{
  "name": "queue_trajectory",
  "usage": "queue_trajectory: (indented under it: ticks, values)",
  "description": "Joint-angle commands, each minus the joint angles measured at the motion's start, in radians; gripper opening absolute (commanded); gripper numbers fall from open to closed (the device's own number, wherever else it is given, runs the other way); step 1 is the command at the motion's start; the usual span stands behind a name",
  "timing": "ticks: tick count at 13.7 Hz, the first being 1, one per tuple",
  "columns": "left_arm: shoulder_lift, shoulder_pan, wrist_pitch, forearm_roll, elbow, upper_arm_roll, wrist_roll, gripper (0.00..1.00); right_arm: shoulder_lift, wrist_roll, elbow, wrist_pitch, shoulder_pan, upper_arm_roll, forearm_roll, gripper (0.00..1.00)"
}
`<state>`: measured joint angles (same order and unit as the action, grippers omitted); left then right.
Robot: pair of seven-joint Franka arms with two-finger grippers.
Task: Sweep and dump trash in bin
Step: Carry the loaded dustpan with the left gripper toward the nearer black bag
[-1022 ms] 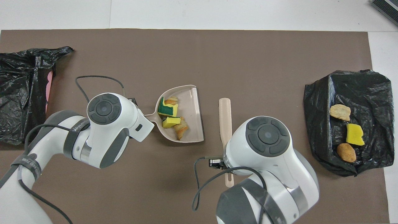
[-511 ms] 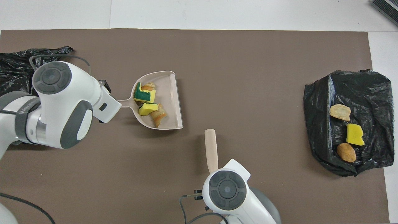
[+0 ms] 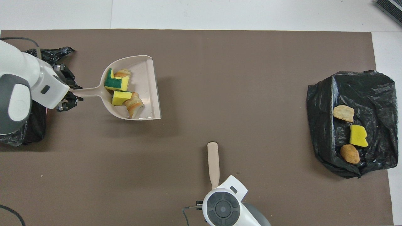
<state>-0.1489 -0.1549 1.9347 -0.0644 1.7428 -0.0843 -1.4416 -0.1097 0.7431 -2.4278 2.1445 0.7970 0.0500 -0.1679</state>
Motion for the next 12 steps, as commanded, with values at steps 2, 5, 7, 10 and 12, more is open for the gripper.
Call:
queue_trajectory:
  ticks: [2,5,7,10,12]
  values:
    - [-0.006,0.124,-0.068,-0.044,-0.066,0.012,-0.14,0.0,-0.001,0.013,-0.013,0.018,0.004,-0.002,-0.001,0.26]
    - [-0.009,0.22,-0.095,-0.046,-0.086,0.009,-0.274,0.0,0.018,0.005,0.013,0.014,-0.004,-0.004,-0.001,1.0]
    - [-0.009,0.287,-0.112,-0.046,-0.089,0.009,-0.362,0.0,0.025,0.005,0.045,0.014,-0.013,-0.01,0.008,1.0]
    - [-0.009,0.372,-0.115,-0.035,-0.101,0.006,-0.433,0.0,0.022,0.004,0.12,0.014,-0.108,-0.015,0.048,1.0]
    - [-0.027,0.438,-0.117,-0.037,-0.138,0.008,-0.447,0.0,0.021,0.002,0.177,0.011,-0.186,-0.013,0.115,1.0]
